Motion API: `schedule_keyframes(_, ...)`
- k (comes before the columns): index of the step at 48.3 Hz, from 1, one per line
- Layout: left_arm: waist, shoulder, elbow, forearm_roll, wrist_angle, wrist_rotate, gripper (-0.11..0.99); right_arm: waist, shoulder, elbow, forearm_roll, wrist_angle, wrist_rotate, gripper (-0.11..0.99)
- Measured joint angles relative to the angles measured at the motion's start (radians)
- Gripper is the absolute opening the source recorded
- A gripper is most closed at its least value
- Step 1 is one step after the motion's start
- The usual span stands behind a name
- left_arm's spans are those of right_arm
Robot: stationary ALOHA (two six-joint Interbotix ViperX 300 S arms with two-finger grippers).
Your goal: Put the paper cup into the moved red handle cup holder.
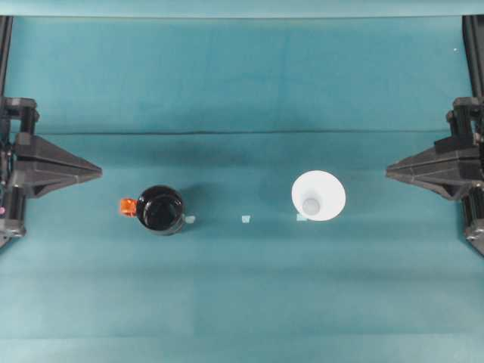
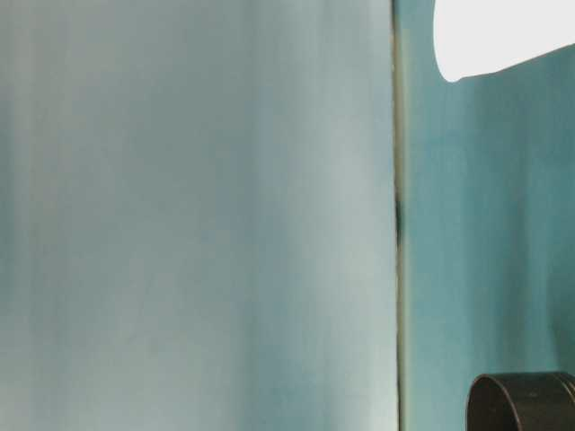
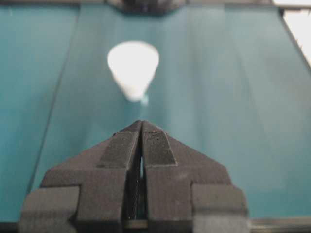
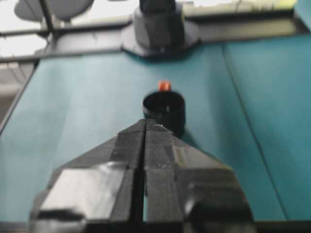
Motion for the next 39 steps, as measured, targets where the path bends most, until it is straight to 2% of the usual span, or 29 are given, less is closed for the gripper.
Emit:
schedule_keyframes(11, 0.0, 0.048, -0.032, 0.002, 0.227, -0.002, 0.03, 0.0, -0.006, 0.0, 0.002, 0.115, 0.037, -0.11)
schedule_keyframes(21, 0.0, 0.146, -0.06, 0.002, 0.385, -0.006, 0.03, -0.005, -0.008, 0.0, 0.002, 0.198, 0.066, -0.11)
schedule_keyframes(33, 0.002, 0.235, -0.084, 0.008, 0.442, 0.0, 0.03, -0.005, -0.008, 0.0, 0.002, 0.218, 0.074, -0.11)
schedule_keyframes(39, 0.012, 0.252, -0.089, 0.008, 0.445, 0.0, 0.03, -0.005, -0.008, 0.0, 0.002, 0.219, 0.074, -0.11)
